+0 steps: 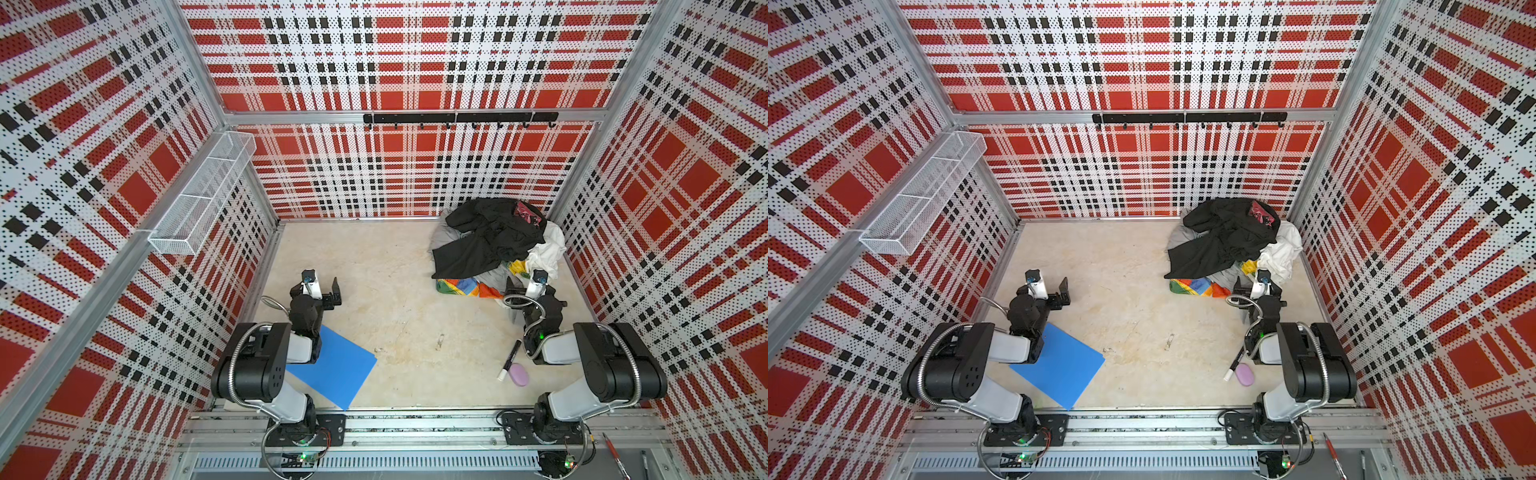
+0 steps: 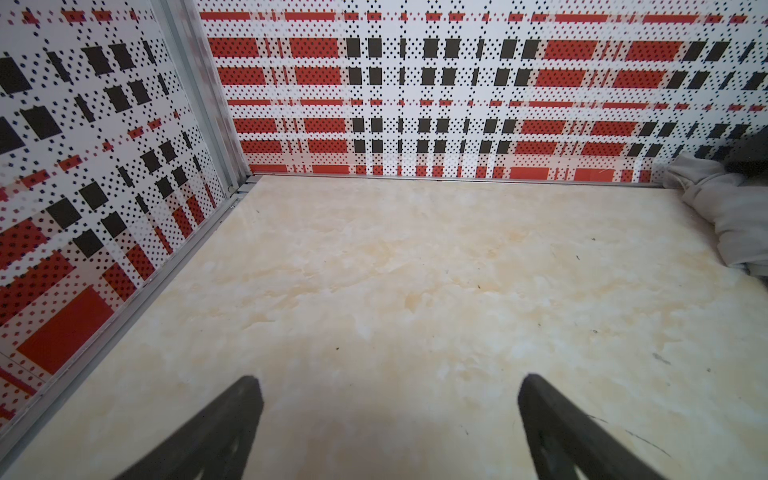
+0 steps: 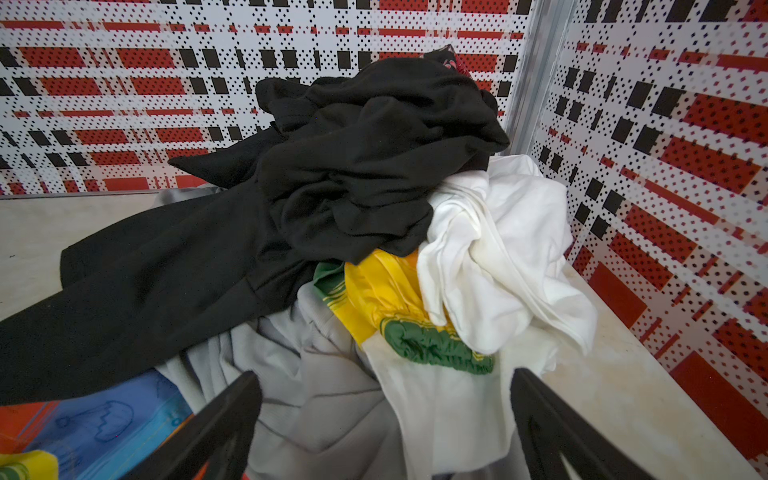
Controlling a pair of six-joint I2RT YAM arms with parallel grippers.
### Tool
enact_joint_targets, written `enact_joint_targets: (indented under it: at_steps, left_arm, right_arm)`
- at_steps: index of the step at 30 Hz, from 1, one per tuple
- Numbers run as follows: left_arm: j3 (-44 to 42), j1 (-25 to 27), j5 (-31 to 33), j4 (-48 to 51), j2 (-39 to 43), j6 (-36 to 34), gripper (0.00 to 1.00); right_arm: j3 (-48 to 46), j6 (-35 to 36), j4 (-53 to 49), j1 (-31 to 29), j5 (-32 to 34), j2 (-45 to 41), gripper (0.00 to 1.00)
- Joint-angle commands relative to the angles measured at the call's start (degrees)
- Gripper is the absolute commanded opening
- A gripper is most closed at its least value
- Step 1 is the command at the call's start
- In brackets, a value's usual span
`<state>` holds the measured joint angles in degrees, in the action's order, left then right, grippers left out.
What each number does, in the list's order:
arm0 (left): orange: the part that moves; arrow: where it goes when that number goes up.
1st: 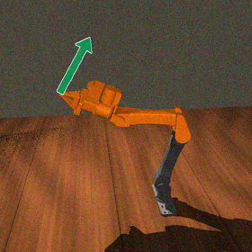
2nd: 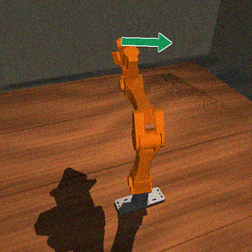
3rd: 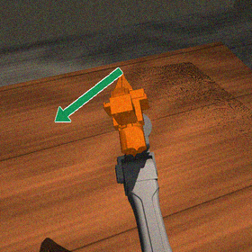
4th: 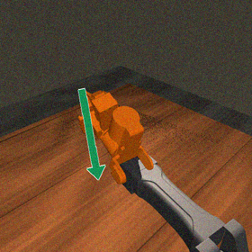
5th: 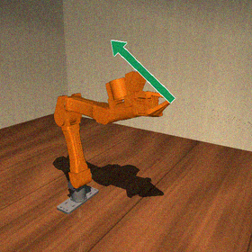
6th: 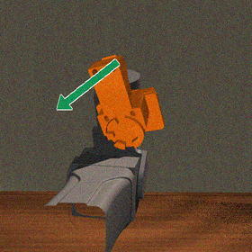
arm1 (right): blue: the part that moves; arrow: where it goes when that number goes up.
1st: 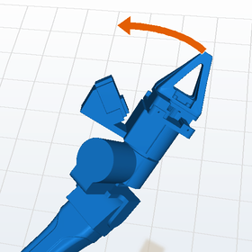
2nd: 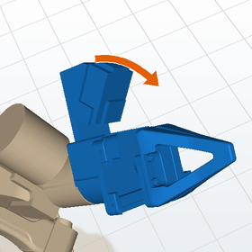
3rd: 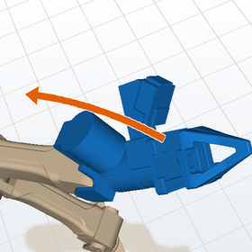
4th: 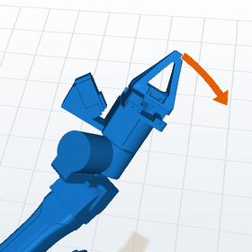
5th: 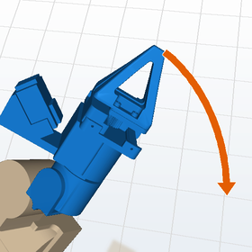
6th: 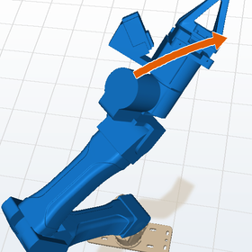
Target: Pick out a specific cloth from the pile
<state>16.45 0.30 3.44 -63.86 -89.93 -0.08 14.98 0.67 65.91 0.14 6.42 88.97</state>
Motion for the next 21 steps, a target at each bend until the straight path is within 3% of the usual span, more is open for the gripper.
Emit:
enact_joint_targets:
  at_steps: [1, 21]
  left_arm:
    - [1.1, -0.4, -0.6, -2.0, -0.3, 0.5, 0.99]
    - [0.6, -0.3, -1.2, -2.1, 1.0, 0.2, 0.99]
  right_arm:
    - [0.7, 0.6, 2.5, 0.2, -0.7, 0.2, 1.00]
    - [-1.3, -0.3, 5.5, 0.1, 1.3, -1.2, 1.00]
